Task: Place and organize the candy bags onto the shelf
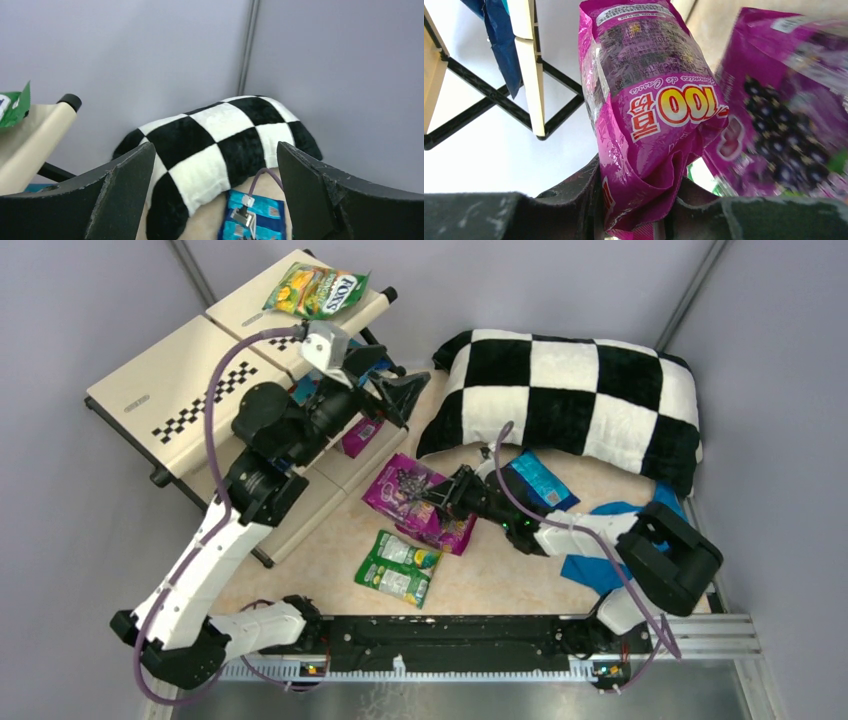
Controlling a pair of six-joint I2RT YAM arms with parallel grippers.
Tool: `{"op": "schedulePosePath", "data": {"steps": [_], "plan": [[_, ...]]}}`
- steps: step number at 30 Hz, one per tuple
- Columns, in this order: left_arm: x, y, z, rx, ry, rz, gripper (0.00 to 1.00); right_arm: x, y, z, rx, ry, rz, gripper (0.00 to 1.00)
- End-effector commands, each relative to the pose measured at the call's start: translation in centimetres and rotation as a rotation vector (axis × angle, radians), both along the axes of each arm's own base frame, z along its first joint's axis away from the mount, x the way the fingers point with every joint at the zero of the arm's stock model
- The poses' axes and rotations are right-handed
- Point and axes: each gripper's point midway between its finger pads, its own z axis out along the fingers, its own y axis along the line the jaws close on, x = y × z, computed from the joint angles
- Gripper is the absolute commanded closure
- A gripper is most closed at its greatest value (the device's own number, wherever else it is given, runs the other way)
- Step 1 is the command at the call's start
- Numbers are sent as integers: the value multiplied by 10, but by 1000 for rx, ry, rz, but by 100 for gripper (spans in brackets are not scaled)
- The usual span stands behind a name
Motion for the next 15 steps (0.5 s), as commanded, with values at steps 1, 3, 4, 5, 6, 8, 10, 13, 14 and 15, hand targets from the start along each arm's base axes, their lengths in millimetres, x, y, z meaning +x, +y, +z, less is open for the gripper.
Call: {"op": "schedulePosePath", "data": {"steps": [1, 3, 4, 5, 6, 8, 10, 13, 14, 15], "plan": [[28, -5, -2, 93, -163, 84, 2, 3, 52, 83, 257, -119, 89, 78], [34, 2, -12, 123, -185, 135, 2, 4, 74, 87, 296, -102, 118, 79], [34, 6, -17, 133, -198, 154, 2, 4, 86, 88, 313, -95, 133, 79], [34, 12, -20, 136, -208, 180, 2, 4, 98, 89, 332, -94, 147, 79], [33, 19, -23, 138, -221, 212, 1, 5, 112, 96, 359, -98, 164, 79], [29, 29, -26, 149, -246, 244, 1, 4, 139, 89, 375, -87, 188, 79], [24, 39, -27, 159, -270, 278, 1, 4, 163, 89, 388, -87, 199, 79], [18, 52, -30, 154, -297, 318, 1, 9, 194, 79, 384, -92, 197, 79], [16, 54, -35, 152, -302, 324, 1, 14, 202, 73, 378, -89, 188, 79], [14, 55, -38, 151, -310, 323, 1, 17, 208, 72, 383, -89, 182, 79]]}}
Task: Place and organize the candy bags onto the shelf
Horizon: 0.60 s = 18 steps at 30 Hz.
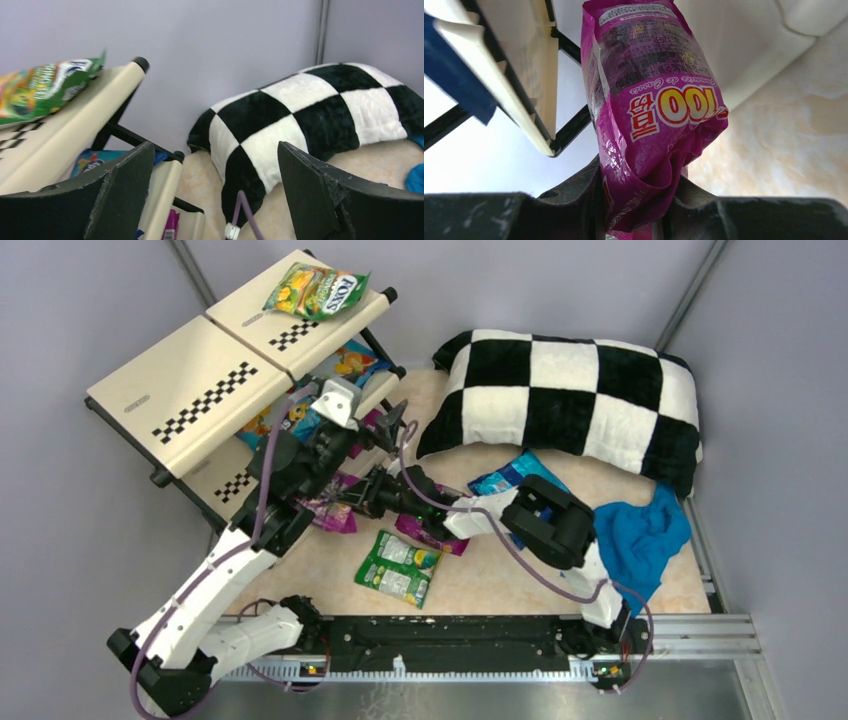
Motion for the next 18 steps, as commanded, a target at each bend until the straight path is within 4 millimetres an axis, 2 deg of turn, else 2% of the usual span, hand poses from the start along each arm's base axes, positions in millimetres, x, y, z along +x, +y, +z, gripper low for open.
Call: {"op": "schedulePosePath", "data": {"steps": [1, 4, 10, 12, 17, 18], "plan": [[-19, 27, 39, -75, -194, 58, 1, 14, 38, 73, 241, -108, -23, 79], [-28, 37, 41, -66, -251, 79, 2, 27, 47, 69, 262, -138, -69, 79], [-23, 71, 45, -73, -289, 193, 2, 48, 82, 50, 212, -154, -68, 79], [-21, 76, 47, -82, -291, 183, 2, 56, 94, 38, 189, -149, -70, 79], [-18, 81, 47, -92, -287, 185, 2, 80, 114, 24, 155, -166, -118, 79], [-18, 80, 45, -88, -286, 179, 2, 86, 117, 30, 169, -171, -140, 79]]}}
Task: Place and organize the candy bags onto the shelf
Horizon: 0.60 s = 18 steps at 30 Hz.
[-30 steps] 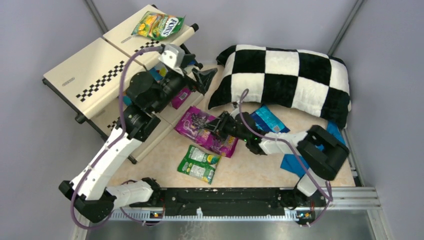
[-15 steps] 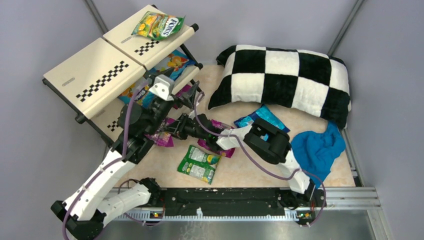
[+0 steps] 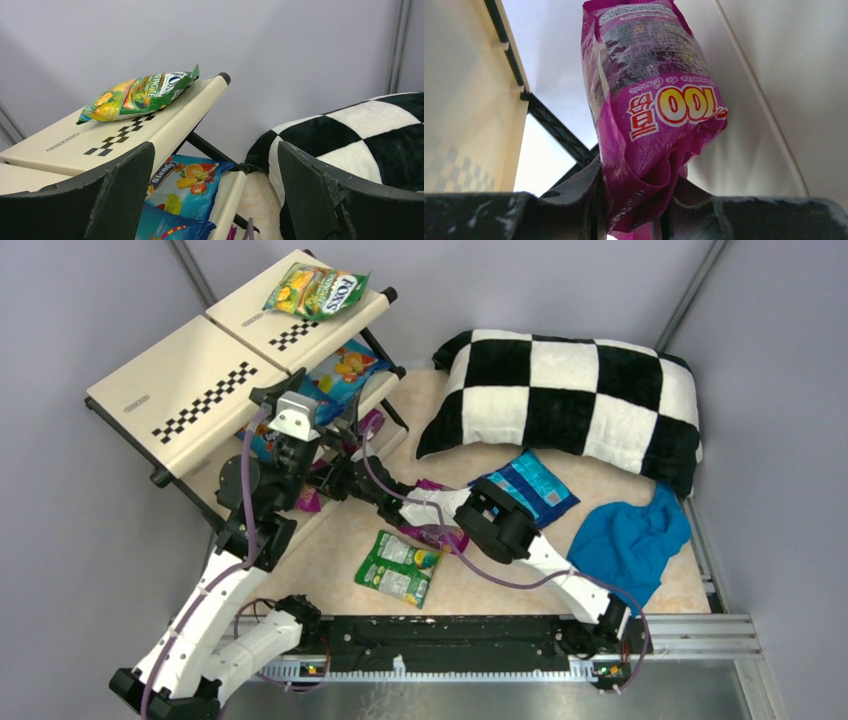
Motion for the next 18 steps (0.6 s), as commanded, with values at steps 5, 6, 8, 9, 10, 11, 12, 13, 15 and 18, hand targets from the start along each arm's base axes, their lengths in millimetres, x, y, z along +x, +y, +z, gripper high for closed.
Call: {"op": "schedulePosePath", "data": {"steps": [5, 6, 8, 9, 10, 11, 12, 13, 15, 18], "plan": [[-11, -3, 18, -38, -75, -51, 2, 48, 20, 55, 142, -58, -161, 79], [-11, -3, 17, -39, -75, -48, 2, 52, 20, 51, 136, -47, -178, 79], [-10, -2, 16, -41, -74, -43, 2, 61, 18, 46, 127, -32, -209, 79], [-9, -2, 15, -43, -71, -41, 2, 65, 15, 44, 119, -25, -229, 79], [-8, -3, 14, -44, -68, -42, 2, 68, 13, 41, 109, -18, -242, 79], [-8, -3, 14, -44, -66, -44, 2, 71, 11, 39, 97, -12, -254, 79], [-7, -4, 13, -46, -62, -46, 2, 74, 7, 37, 88, -8, -266, 79], [-7, -4, 13, -48, -61, -47, 2, 76, 4, 36, 83, -4, -273, 78], [-7, -6, 12, -47, -59, -55, 2, 81, -4, 26, 69, 26, -287, 78], [-6, -6, 12, -48, -58, -55, 2, 91, -13, 21, 65, 38, -296, 78]]}}
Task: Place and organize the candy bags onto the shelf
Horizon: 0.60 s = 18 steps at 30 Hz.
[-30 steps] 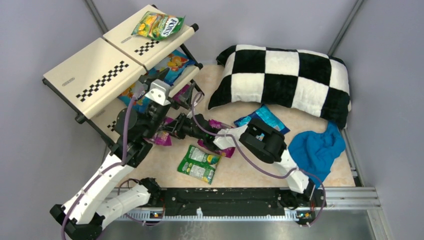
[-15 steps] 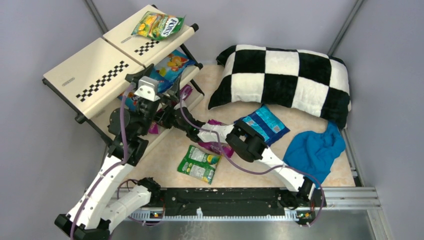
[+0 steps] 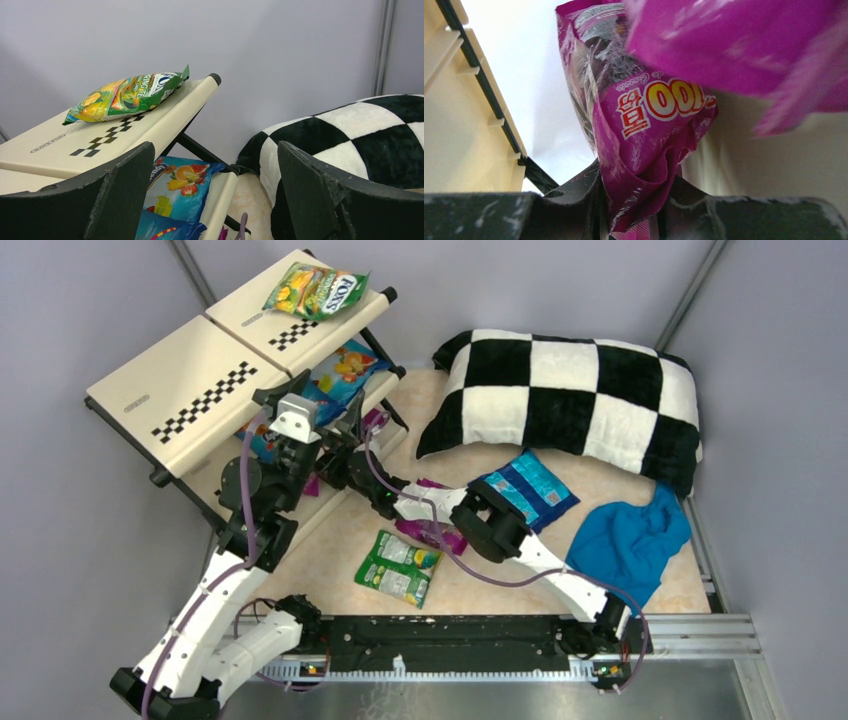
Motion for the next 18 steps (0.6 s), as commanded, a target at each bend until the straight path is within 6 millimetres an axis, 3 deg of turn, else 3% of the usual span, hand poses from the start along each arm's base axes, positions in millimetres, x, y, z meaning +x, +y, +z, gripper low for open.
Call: {"op": "schedulePosePath", "data": {"steps": [1, 11, 18], "plan": [[-3, 1, 13, -35, -52, -10, 2, 34, -23, 29, 53, -7, -83, 78], [1, -3, 8, -33, -35, -16, 2, 41, -29, 33, 36, -39, -49, 73], [2, -7, 5, -27, -29, -17, 1, 24, -33, 50, -15, -103, 21, 43]]}}
